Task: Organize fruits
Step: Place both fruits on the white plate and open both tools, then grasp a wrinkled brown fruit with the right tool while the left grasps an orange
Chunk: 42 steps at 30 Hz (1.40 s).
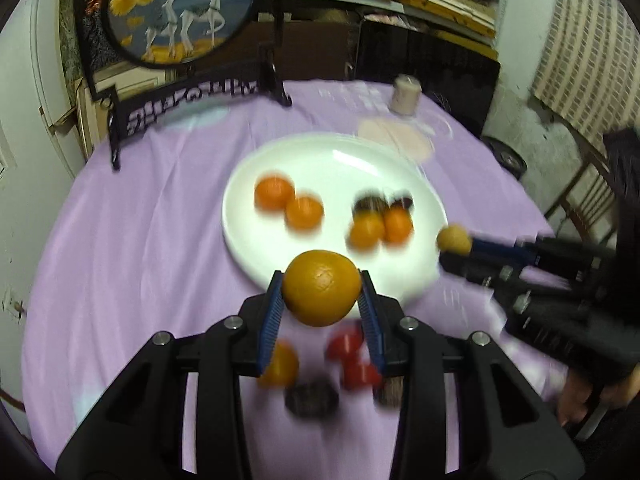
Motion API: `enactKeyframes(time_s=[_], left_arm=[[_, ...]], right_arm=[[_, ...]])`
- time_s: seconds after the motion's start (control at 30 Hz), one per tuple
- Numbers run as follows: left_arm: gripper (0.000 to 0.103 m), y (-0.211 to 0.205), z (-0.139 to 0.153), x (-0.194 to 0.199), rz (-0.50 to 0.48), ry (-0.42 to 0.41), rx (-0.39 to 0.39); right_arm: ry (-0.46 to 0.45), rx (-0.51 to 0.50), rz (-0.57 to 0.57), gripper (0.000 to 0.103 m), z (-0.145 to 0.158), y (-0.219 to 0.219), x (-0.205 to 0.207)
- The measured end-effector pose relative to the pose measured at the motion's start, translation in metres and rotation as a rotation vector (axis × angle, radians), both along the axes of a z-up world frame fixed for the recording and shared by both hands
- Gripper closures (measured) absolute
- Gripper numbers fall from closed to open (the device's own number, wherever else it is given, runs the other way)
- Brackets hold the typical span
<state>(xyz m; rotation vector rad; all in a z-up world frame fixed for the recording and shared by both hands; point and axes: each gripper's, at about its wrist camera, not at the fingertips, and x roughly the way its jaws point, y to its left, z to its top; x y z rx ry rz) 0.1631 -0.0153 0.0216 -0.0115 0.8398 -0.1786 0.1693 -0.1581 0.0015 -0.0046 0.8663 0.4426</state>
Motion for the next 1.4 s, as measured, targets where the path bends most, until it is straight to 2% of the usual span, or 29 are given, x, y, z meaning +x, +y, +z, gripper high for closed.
enactKeyframes(time_s=[0.1,0.2,0.27,0.43,0.47,0.5,0.53,0.67,0.8,0.9,1.03,1.2,1.4], left_arm=[[0.066,-0.003,0.001,0.047,0.043,0.008,0.005],[0.066,-0.004,-0.013,0.08,0.072,0.041,-0.031],[0.066,-0.002,-0.024,0.09,0.08,0.065,-0.061],[0.065,-0.003,-0.038,0.101,0.065,0.095,-0.05],[0.055,-0.003,-0.038,0.101,0.066,0.093,-0.054],[0.046,-0.002,-0.037,0.099,0.068,0.084,-0.054],[0.035,0.0,-0.036,0.096,0.073,0.07,-0.049],[0.035,0.006,-0.025,0.081,0.089,0.005,-0.017],[0.035,0.01,-0.026,0.065,0.105,-0.009,-0.01],[0.035,0.016,-0.029,0.046,0.12,-0.012,-0.029],[0.034,0.037,-0.037,-0.003,0.15,-0.016,-0.043],[0.03,0.055,-0.054,-0.069,0.133,0.015,-0.017],[0.029,0.06,-0.064,-0.108,0.093,0.053,-0.043]], right_arm=[[0.016,-0.022,-0.015,0.079,-0.007,0.004,0.033],[0.045,-0.026,-0.03,0.079,-0.022,0.004,0.059],[0.049,-0.038,-0.055,0.079,-0.03,0.002,0.071],[0.047,-0.055,-0.059,0.078,-0.038,0.002,0.081],[0.039,-0.058,-0.063,0.075,-0.038,0.002,0.08],[0.022,-0.065,-0.077,0.06,-0.037,0.001,0.079],[0.004,-0.07,-0.09,0.054,-0.035,0.001,0.077],[-0.117,-0.132,-0.142,0.054,-0.028,-0.006,0.058],[-0.157,-0.12,-0.167,0.054,-0.029,-0.014,0.044],[-0.131,-0.062,-0.154,0.054,-0.031,-0.018,0.027],[-0.091,0.013,-0.125,0.054,-0.033,-0.025,-0.018],[-0.013,-0.061,-0.092,0.053,-0.053,-0.024,-0.074],[0.022,-0.15,-0.056,0.053,-0.071,-0.005,-0.085]])
